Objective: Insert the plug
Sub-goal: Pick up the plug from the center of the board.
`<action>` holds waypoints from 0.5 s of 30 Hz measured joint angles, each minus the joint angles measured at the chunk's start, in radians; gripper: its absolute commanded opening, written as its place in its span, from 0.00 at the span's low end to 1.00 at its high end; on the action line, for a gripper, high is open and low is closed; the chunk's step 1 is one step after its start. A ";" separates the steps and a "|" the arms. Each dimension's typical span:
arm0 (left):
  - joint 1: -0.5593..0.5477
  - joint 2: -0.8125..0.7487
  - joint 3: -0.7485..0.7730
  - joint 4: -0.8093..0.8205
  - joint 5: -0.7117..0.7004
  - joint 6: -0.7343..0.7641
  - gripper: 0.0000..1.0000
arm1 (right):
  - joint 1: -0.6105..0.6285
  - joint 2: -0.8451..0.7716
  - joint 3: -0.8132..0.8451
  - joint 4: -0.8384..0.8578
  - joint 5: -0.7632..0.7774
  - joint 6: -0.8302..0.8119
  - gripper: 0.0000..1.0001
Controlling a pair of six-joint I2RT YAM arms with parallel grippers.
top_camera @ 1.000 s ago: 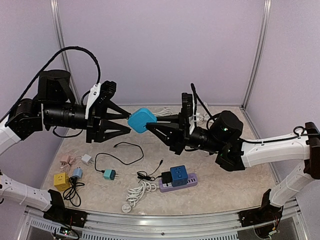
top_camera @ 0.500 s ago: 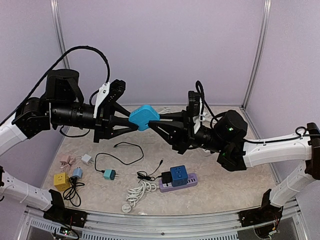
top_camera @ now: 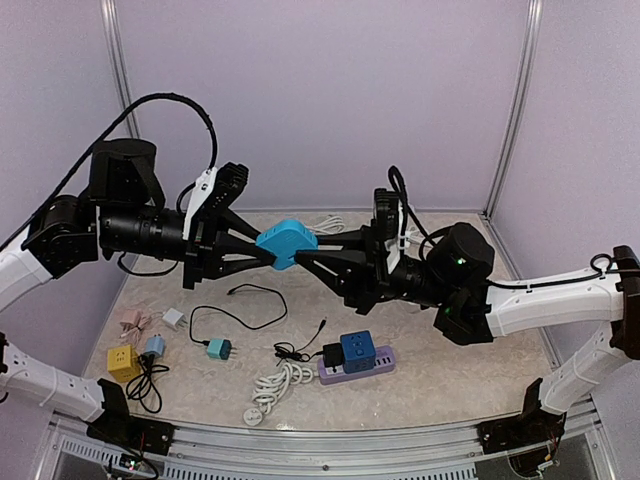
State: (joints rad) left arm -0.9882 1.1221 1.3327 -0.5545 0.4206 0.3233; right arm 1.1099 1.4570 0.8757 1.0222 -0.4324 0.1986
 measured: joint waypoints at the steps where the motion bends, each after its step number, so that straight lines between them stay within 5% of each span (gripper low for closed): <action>1: -0.001 -0.003 0.000 -0.003 0.005 -0.001 0.00 | 0.001 0.000 0.000 0.000 -0.004 0.000 0.00; 2: -0.001 -0.004 0.000 -0.005 0.009 -0.001 0.00 | 0.002 0.000 0.000 0.000 -0.006 0.001 0.00; 5: -0.001 -0.004 0.000 -0.012 0.010 0.000 0.00 | 0.002 0.000 0.000 -0.012 -0.009 -0.003 0.46; 7: -0.002 -0.005 0.000 -0.019 0.002 0.013 0.00 | 0.003 -0.009 0.000 -0.065 0.006 -0.006 0.63; 15: -0.006 0.007 -0.003 -0.152 -0.138 0.134 0.00 | 0.002 -0.172 0.055 -0.583 0.061 -0.144 0.76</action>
State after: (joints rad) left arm -0.9947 1.1294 1.3300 -0.7063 0.2829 0.4572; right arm 1.1118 1.2854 0.9310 0.4393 -0.3717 0.0544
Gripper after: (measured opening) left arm 0.148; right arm 0.745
